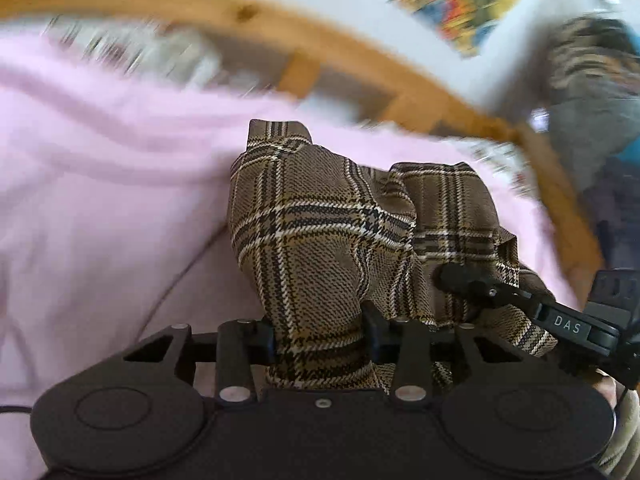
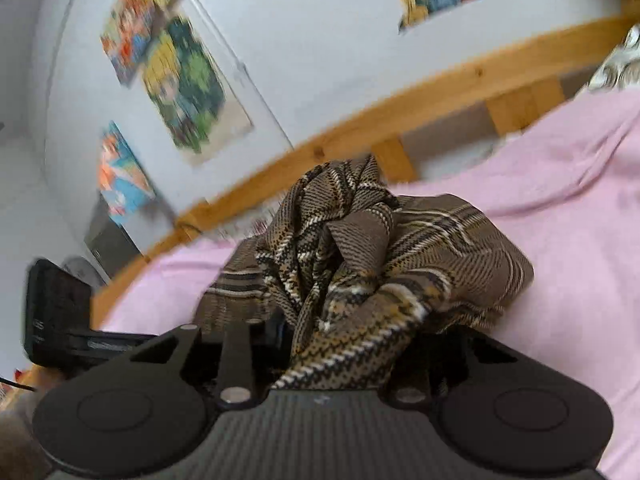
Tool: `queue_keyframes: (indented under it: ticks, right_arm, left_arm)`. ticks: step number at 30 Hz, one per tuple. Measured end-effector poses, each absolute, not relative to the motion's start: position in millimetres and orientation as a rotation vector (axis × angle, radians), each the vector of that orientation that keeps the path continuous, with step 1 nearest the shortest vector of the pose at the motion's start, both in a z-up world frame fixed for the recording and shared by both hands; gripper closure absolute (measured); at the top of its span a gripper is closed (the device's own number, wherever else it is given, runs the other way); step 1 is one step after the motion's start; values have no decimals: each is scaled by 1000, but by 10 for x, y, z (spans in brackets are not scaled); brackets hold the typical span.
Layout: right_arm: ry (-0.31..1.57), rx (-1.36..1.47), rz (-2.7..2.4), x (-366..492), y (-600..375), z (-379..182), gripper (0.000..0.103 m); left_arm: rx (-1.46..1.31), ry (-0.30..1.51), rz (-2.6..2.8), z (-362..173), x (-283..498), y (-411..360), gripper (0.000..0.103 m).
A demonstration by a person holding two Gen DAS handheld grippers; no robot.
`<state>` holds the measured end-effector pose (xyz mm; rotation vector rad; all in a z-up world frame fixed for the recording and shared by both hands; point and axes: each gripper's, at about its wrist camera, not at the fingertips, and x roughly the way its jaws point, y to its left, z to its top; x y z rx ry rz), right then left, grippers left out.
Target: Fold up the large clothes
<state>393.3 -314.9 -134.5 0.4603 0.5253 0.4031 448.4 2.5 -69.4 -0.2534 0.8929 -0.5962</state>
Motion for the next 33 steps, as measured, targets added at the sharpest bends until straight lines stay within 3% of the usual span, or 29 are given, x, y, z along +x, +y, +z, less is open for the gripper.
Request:
queue_keyframes:
  ticks: [5,9,10,15,18,33]
  right_arm:
    - [603,456,309,3979,-3107,-1594,36]
    - [612,424,269,3900,-3174,-1548,18]
    - [609,403,256,3878,-3165,-1510,15]
    - [583,295,189,3725,-3053,-1340,4]
    - [540,258,170,3516,-2974,-1210,0]
    - [289,166,103,1914,-2436,-369,0]
  left_arm:
    - [-386,925,-547,-945,4482,261,47]
    - [-301,901,-517,-853,4417,166,23]
    - [-285,893,-516,-819,4386,156,15]
    - [-247,831,-429,-568,4141,128,1]
    - [-216,793,-376,-413,3963,131,1]
    - [-70,542,-285,276,2335,314,1]
